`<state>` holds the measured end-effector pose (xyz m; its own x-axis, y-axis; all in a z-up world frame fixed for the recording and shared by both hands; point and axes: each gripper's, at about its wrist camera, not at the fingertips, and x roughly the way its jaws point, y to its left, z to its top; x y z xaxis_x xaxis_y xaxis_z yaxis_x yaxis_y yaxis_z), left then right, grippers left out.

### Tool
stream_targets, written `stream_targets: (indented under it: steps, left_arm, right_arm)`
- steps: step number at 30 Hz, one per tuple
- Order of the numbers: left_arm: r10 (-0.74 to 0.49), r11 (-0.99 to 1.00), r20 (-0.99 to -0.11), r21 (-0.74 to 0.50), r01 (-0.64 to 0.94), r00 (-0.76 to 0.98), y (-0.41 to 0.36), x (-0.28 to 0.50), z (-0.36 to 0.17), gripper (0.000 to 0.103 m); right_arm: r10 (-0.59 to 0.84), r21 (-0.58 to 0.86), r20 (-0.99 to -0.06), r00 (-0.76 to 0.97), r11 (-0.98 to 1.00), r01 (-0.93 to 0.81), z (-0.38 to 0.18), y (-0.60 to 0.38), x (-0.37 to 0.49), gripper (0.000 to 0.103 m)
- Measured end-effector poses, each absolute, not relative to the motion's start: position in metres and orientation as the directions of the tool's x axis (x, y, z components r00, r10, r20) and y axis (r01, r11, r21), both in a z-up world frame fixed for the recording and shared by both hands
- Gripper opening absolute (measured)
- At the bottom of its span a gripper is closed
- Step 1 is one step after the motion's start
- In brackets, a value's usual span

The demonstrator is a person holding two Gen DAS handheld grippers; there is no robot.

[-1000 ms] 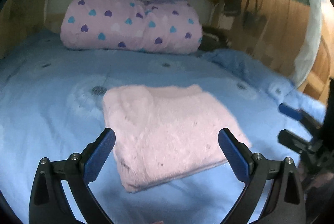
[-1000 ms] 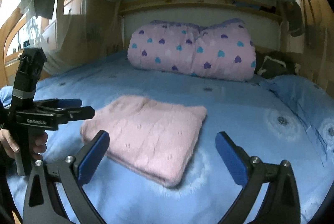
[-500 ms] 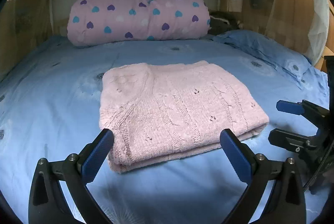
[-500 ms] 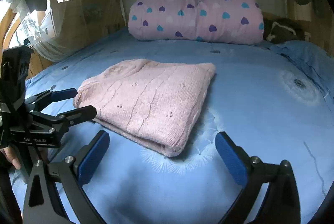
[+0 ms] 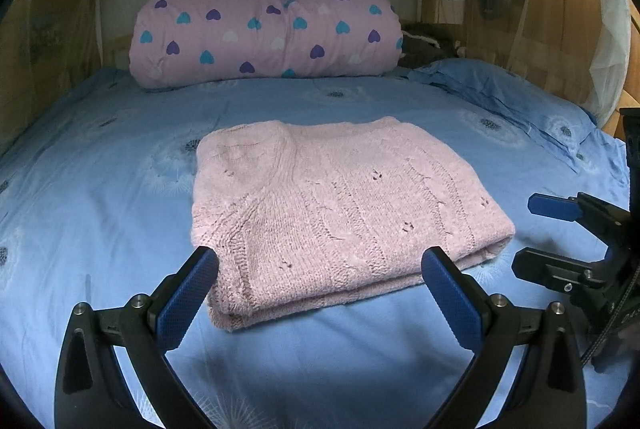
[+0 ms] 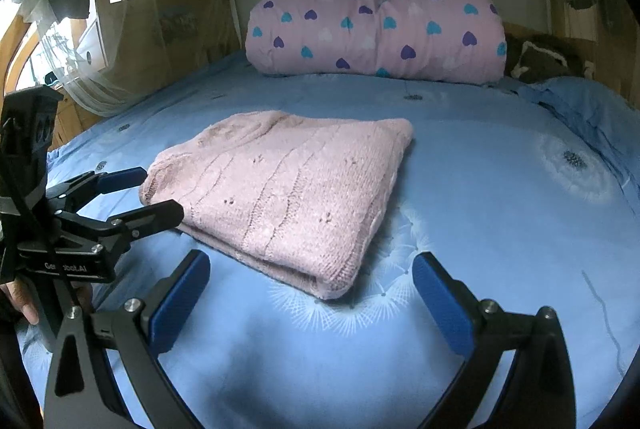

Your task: Fold small clothes

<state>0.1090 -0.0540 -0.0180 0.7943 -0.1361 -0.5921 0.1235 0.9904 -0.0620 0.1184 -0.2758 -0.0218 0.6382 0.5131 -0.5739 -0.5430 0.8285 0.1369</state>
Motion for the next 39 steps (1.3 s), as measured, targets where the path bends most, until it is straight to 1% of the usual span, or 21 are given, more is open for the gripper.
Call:
stream_targets:
  steps: [39]
  left_arm:
    - [-0.135,0.991,-0.605,-0.062,0.123,0.785,-0.0527,0.1077,-0.0203,0.099]
  right_arm:
    - [0.511,0.134,-0.593,0.622,0.825,-0.550,-0.0265,-0.2746,0.1201,0.103]
